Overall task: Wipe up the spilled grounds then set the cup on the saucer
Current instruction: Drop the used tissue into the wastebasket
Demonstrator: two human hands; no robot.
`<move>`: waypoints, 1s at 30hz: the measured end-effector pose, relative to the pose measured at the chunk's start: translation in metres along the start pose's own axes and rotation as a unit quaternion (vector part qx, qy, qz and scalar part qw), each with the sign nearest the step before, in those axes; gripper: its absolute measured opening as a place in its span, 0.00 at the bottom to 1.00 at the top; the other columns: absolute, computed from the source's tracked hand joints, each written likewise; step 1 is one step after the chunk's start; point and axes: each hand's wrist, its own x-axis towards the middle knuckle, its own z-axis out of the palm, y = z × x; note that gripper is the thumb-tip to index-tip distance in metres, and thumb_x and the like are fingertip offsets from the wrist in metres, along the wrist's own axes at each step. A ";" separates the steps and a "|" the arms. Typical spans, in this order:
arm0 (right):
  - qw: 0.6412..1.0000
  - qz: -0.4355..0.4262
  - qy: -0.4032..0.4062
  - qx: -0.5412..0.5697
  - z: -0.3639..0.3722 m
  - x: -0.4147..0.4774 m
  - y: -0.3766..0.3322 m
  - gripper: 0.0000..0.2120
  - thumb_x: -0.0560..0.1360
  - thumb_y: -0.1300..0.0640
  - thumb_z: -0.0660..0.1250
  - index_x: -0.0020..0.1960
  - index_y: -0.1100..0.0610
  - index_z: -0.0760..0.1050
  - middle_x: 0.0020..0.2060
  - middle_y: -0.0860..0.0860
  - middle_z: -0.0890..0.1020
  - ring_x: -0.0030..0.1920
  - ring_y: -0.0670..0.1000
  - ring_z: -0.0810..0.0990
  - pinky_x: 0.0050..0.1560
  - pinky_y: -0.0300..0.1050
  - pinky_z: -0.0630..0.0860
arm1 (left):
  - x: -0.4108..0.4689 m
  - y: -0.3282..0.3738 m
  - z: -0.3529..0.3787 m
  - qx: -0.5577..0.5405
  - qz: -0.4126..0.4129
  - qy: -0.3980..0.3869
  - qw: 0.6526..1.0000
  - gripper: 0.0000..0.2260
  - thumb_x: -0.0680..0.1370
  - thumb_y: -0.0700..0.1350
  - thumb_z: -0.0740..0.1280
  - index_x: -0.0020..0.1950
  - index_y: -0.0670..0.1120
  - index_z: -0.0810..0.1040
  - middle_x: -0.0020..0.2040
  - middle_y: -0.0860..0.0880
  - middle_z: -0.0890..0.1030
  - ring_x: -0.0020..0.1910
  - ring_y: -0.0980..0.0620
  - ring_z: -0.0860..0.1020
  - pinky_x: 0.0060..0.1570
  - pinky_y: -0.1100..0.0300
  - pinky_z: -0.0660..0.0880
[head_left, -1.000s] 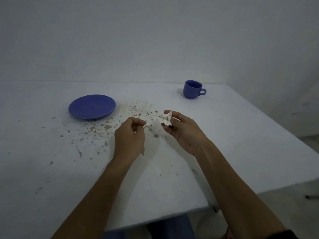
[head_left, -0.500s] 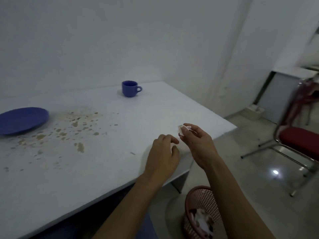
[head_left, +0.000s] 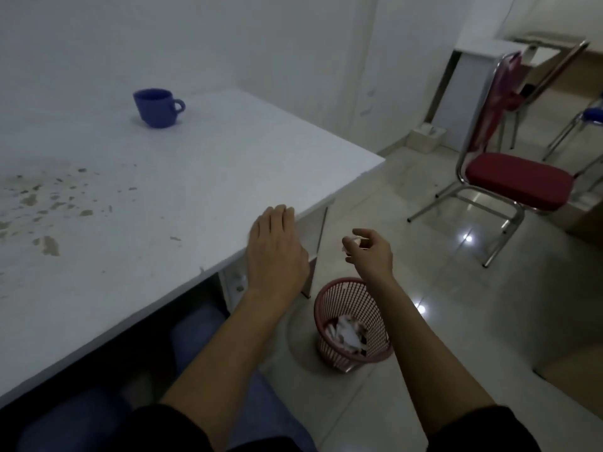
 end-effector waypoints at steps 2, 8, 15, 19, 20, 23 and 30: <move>0.998 0.031 0.030 -0.050 -0.001 0.004 0.021 0.19 0.70 0.54 0.73 0.59 0.55 0.75 0.48 0.56 0.83 0.45 0.55 0.83 0.49 0.56 0.83 | -0.001 0.000 0.001 0.007 0.004 -0.005 1.000 0.26 0.72 0.41 0.65 0.69 0.38 0.66 0.67 0.39 0.71 0.67 0.41 0.68 0.70 0.48 0.62; 0.986 0.039 0.063 -0.153 -0.001 0.004 0.052 0.23 0.73 0.54 0.71 0.65 0.56 0.71 0.58 0.57 0.79 0.58 0.56 0.78 0.58 0.55 0.77 | -0.001 -0.002 0.003 0.015 0.004 -0.004 1.000 0.26 0.73 0.41 0.64 0.70 0.39 0.65 0.68 0.40 0.71 0.68 0.42 0.67 0.70 0.48 0.63; 0.991 -0.025 0.099 -0.083 0.013 -0.008 0.021 0.09 0.77 0.56 0.64 0.53 0.56 0.80 0.48 0.50 0.84 0.47 0.45 0.79 0.48 0.38 0.77 | 0.000 -0.002 0.002 0.008 -0.007 -0.012 1.000 0.25 0.74 0.43 0.64 0.71 0.40 0.65 0.69 0.41 0.70 0.69 0.42 0.67 0.71 0.48 0.62; 0.989 -0.105 0.099 -0.024 0.027 -0.024 -0.034 0.09 0.78 0.53 0.62 0.49 0.54 0.80 0.41 0.47 0.83 0.41 0.41 0.79 0.36 0.26 0.72 | 0.003 -0.005 -0.008 -0.047 -0.011 -0.013 0.999 0.21 0.75 0.43 0.63 0.68 0.41 0.69 0.65 0.43 0.73 0.64 0.45 0.71 0.65 0.52 0.67; 0.987 -0.132 0.091 -0.014 0.032 -0.030 -0.049 0.09 0.78 0.53 0.62 0.48 0.54 0.80 0.40 0.47 0.82 0.40 0.41 0.79 0.36 0.26 0.72 | 0.005 -0.007 -0.012 -0.070 -0.016 -0.010 0.997 0.18 0.76 0.43 0.62 0.65 0.41 0.71 0.62 0.44 0.75 0.60 0.46 0.73 0.62 0.53 0.69; 0.980 -0.195 0.038 0.004 0.054 -0.047 -0.092 0.10 0.78 0.52 0.61 0.46 0.53 0.80 0.38 0.46 0.83 0.39 0.43 0.80 0.37 0.30 0.73 | 0.006 -0.023 -0.033 -0.129 -0.040 0.011 0.991 0.10 0.77 0.44 0.62 0.55 0.45 0.79 0.53 0.48 0.80 0.51 0.50 0.76 0.52 0.54 0.75; 0.931 -0.307 -0.195 -0.039 0.173 -0.090 -0.160 0.08 0.76 0.54 0.63 0.46 0.54 0.81 0.41 0.46 0.84 0.39 0.45 0.80 0.43 0.40 0.77 | -0.020 -0.125 -0.106 -0.116 -0.197 0.073 0.971 0.08 0.77 0.46 0.62 0.51 0.51 0.80 0.49 0.53 0.81 0.45 0.55 0.77 0.49 0.58 0.75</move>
